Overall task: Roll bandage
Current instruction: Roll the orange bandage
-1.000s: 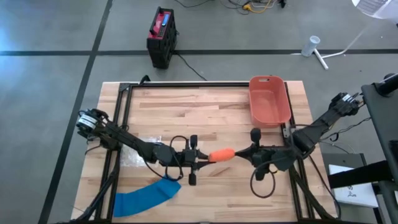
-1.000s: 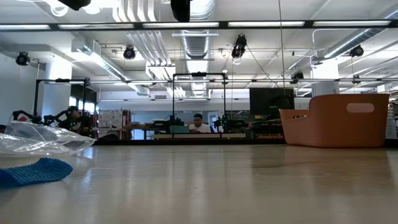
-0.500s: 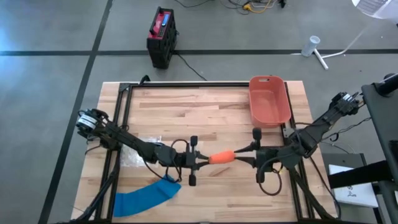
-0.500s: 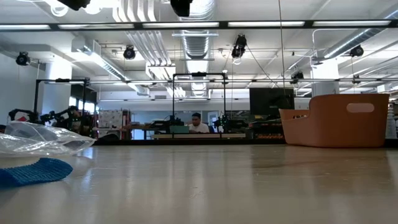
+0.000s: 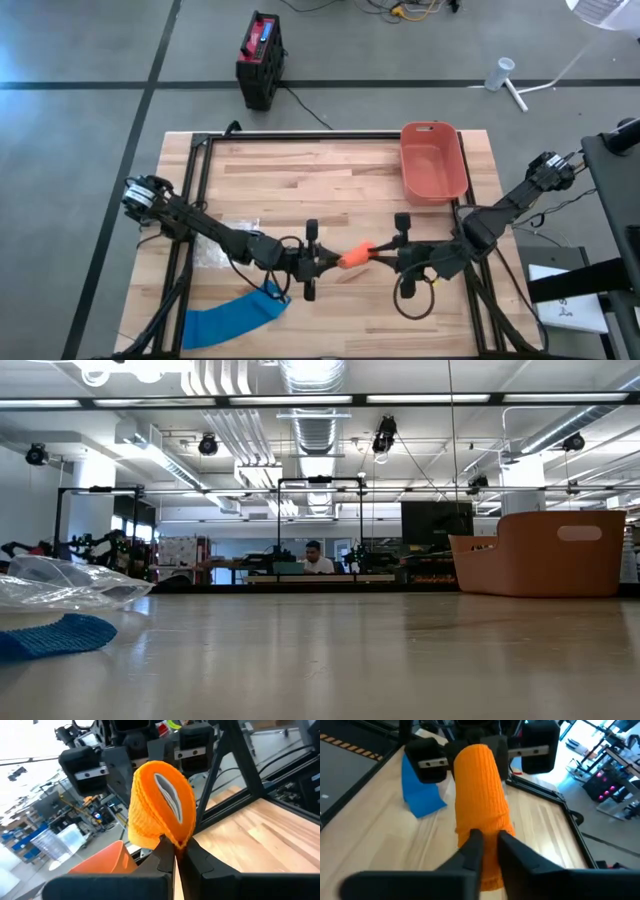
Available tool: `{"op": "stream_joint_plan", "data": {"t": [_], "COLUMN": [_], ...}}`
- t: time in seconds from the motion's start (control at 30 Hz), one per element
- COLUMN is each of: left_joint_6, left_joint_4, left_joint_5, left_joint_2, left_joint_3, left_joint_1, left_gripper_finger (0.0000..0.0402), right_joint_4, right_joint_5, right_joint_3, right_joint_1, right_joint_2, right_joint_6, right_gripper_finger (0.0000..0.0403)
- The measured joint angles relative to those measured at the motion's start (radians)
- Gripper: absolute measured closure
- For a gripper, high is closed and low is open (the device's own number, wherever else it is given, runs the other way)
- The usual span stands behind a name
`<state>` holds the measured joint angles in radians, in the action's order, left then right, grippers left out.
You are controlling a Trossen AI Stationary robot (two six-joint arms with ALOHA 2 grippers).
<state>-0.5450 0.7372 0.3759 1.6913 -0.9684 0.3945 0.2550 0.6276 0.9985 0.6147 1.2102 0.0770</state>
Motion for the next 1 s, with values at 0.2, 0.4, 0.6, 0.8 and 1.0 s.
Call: {"op": "stream_joint_plan", "data": {"t": [0.2, 0.4, 0.6, 0.8, 1.0], "left_joint_6": [-0.001, 0.002, 0.022, 0.026, 0.092], "left_joint_4": [0.005, 0.007, 0.005, 0.003, 0.007], "left_joint_5": [0.038, 0.034, 0.035, 0.034, 0.062], "left_joint_2": [-0.022, -0.037, -0.037, -0.037, -0.037], "left_joint_3": [-0.002, -0.002, -0.003, -0.003, -0.003], "left_joint_1": [0.018, 0.036, 0.037, 0.037, 0.034], "left_gripper_finger": [0.04, 0.0401, 0.0401, 0.0401, 0.0401], "right_joint_4": [0.062, 0.142, 0.144, 0.115, -0.028], "right_joint_5": [-0.008, -0.007, 0.001, 0.001, -0.059], "right_joint_3": [0.0, 0.0, 0.0, 0.0, 0.0], "right_joint_1": [0.0, 0.0, 0.009, 0.029, 0.031], "right_joint_2": [-0.039, -0.067, -0.078, -0.135, -0.138], "right_joint_6": [-0.054, -0.093, -0.067, -0.056, 0.054], "right_gripper_finger": [0.0393, 0.0401, 0.0396, 0.0349, 0.0274]}}
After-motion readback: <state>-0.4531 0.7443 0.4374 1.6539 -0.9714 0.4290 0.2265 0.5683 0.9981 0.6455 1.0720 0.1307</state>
